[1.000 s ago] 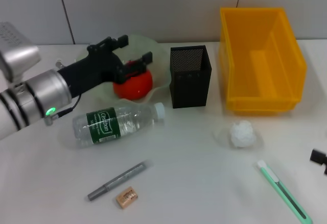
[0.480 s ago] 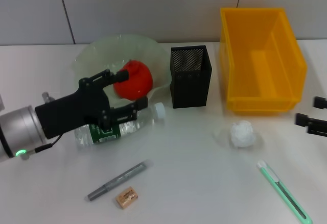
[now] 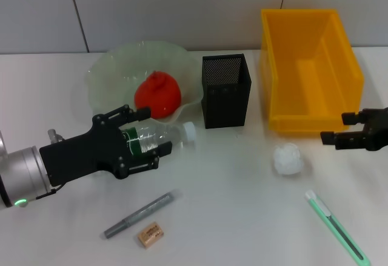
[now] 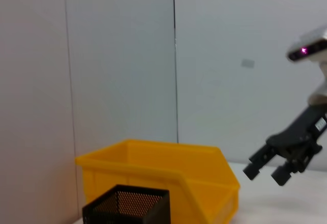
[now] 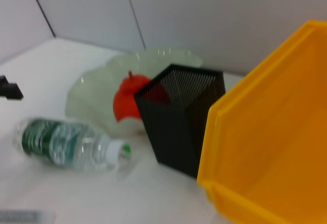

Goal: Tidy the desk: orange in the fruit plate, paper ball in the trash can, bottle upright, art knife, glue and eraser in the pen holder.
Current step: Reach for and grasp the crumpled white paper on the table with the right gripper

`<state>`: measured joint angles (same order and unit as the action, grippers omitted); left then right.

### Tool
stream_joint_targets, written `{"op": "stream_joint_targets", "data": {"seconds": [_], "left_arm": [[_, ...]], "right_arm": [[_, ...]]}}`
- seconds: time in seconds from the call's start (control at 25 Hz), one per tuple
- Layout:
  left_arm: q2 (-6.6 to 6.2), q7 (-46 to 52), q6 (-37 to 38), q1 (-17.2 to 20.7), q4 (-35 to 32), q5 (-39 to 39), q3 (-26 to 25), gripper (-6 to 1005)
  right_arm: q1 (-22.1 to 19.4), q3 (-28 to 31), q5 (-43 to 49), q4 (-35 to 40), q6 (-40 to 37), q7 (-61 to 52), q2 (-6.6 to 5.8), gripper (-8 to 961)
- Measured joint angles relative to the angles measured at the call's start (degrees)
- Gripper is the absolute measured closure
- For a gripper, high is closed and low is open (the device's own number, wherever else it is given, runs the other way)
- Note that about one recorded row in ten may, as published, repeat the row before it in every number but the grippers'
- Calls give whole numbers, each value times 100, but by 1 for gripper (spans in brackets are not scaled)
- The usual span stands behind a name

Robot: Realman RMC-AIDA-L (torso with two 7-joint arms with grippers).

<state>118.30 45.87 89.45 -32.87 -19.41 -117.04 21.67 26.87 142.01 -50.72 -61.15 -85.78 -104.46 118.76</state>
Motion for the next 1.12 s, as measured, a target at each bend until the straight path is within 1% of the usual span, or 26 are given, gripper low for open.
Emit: {"op": "stream_joint_targets", "data": {"seconds": [0.04,0.08,0.12,0.16,0.2,0.24,0.28,0.32,0.48,0.52,0.68,0.84,1.12], "left_arm": [[-18,-1,-20,32,-36,-3,82,181],[-18,-1,-20,32,-36,-3,82,181],[-23,3,-23,55,-73,-3,95,181],[-21,18,-23,113,-161,-2,111,181],[-21,18,-23,113,-161,-2,111,181],[-15,20,-23,143,-195,-2,146,181],[-15,20,-23,143,-195,-2,146,181],[-12,19,-23,156,-203,-2,172,181],[-9,2,-20,189,-205,-3,242,182],[-9,-2,-4,201,-205,-2,276,182],[-9,-6,8,224,-205,-3,357,182],[-9,-7,-1,257,-227,-3,382,182],[2,-8,10,295,-272,-1,382,182]], "right_arm": [[9,-377,198,-284,-1,-436,-1,112],[9,-377,198,-284,-1,-436,-1,112],[22,-577,316,-430,1,-688,-1,112],[79,-939,545,-685,-3,-1149,-1,112],[79,-939,545,-685,-3,-1149,-1,113],[177,-1323,774,-896,-10,-1595,-14,113],[177,-1323,774,-896,-10,-1595,-14,113],[235,-1460,878,-955,-13,-1773,-21,113],[589,-1877,1413,-1036,-28,-2422,-37,114],[729,-2061,1610,-1039,-5,-2641,-40,114],[853,-2289,1694,-1026,16,-2812,-43,114],[916,-2511,1690,-943,165,-2893,-7,115],[991,-2962,1668,-490,493,-3034,7,116]]}}
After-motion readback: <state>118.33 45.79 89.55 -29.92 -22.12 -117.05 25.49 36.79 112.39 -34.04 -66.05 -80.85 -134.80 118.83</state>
